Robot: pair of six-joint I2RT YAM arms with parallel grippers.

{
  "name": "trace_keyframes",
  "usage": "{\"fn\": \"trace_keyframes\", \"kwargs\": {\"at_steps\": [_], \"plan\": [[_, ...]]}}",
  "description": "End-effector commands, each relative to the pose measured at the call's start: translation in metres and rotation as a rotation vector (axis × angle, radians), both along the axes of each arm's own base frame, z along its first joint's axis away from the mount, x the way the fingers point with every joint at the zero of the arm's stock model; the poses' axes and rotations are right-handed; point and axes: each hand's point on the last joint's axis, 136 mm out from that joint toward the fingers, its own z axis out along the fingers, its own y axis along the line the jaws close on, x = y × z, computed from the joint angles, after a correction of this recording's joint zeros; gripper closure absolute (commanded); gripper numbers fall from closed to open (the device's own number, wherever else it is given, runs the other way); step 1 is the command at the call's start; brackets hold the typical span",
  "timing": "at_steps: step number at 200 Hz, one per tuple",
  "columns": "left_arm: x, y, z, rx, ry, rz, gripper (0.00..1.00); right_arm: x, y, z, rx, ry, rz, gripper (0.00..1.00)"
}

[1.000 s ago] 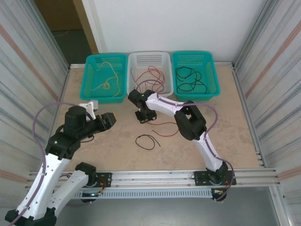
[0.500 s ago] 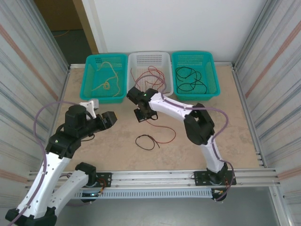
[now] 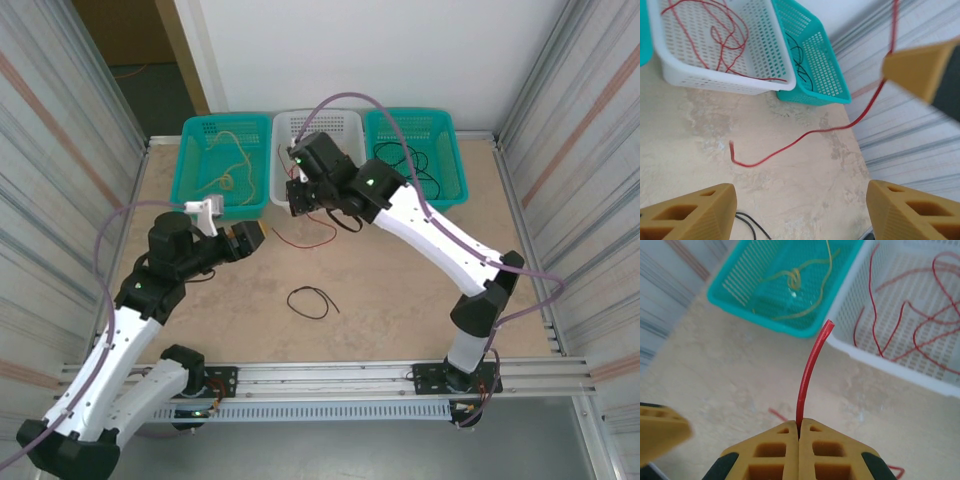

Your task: Untangle the cables

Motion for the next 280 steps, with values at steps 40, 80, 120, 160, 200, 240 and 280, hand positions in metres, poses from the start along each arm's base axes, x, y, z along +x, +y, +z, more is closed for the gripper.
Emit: {"fn": "trace_keyframes", "kwargs": {"at_steps": [40, 80, 120, 160, 200, 240, 280], "plan": [[0.006, -0.053, 0.023, 0.197, -0.254, -0.181, 0.28, -0.024, -0.011, 0.074, 0.157, -0.051, 0.021, 1.00], [0.013, -0.051, 0.027, 0.346, -0.347, -0.190, 0.27, -0.038, -0.012, 0.090, 0.207, -0.054, 0.070, 1.00], [0.013, -0.038, 0.035, 0.407, -0.385, -0.176, 0.23, -0.042, -0.017, 0.094, 0.207, -0.063, 0.071, 1.00], [0.005, -0.036, 0.037, 0.364, -0.411, -0.233, 0.22, -0.048, -0.016, 0.099, 0.229, -0.060, 0.095, 1.00], [0.001, -0.053, 0.014, 0.345, -0.330, -0.350, 0.29, -0.051, -0.020, 0.109, 0.253, -0.077, 0.100, 1.00], [0.002, -0.057, 0.002, 0.313, -0.290, -0.350, 0.47, -0.053, -0.026, 0.117, 0.269, -0.092, 0.094, 1.00], [0.001, -0.054, 0.003, 0.263, -0.271, -0.307, 0.72, -0.049, -0.034, 0.119, 0.280, -0.090, 0.063, 1.00]]}}
